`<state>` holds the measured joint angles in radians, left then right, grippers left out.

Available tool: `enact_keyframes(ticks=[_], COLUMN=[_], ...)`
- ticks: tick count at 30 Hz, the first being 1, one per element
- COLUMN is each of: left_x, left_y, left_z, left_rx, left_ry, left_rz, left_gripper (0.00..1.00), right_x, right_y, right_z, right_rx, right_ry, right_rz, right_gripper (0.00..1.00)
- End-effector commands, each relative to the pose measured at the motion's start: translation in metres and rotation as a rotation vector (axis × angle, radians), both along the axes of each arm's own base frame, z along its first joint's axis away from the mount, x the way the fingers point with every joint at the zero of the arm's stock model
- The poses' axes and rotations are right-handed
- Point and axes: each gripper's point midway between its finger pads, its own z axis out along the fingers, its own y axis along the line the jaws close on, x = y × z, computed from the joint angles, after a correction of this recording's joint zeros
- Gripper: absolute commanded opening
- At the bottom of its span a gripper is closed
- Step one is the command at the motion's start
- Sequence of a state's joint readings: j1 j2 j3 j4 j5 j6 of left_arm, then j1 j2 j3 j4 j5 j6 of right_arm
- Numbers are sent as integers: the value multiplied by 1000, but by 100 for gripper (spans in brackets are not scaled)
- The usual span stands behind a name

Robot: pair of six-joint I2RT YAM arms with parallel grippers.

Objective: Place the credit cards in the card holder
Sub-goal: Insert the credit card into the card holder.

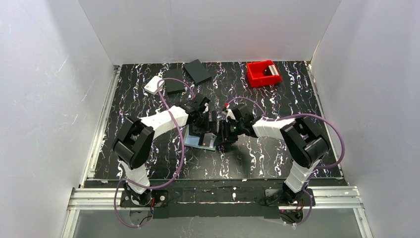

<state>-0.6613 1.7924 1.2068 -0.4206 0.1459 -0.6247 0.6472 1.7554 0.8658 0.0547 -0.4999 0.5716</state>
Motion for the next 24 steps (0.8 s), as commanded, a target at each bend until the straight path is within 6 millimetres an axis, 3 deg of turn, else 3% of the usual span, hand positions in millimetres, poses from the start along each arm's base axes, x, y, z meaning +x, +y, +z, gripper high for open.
enact_keyframes(ticks=[1,4,9,13,21,24], left_x=[-35,-36,-30,-23,-16,-15], left_y=[-30,-37,-19,-7,16,14], left_z=[9,13,29,42,18,10], left_rx=[-108,-197,-145,-153,-100,-102], left_ry=[82,87,3,-29,33,45], left_rz=[-77,-69,-63,-36,-4,-10], left_gripper=[85,84,85,87,80,79], right_x=[15,20,21,22,28,28], right_y=[1,-12,-16,-11,-5,-4], right_z=[1,2,8,7,5,4], right_rx=[-7,-17,-11,12,32,34], right_ry=[-63,-65,-72,-61,-57,-53], right_rz=[-34,-60,-54,-59,-62,-59], right_gripper=[42,43,47,45,40,37])
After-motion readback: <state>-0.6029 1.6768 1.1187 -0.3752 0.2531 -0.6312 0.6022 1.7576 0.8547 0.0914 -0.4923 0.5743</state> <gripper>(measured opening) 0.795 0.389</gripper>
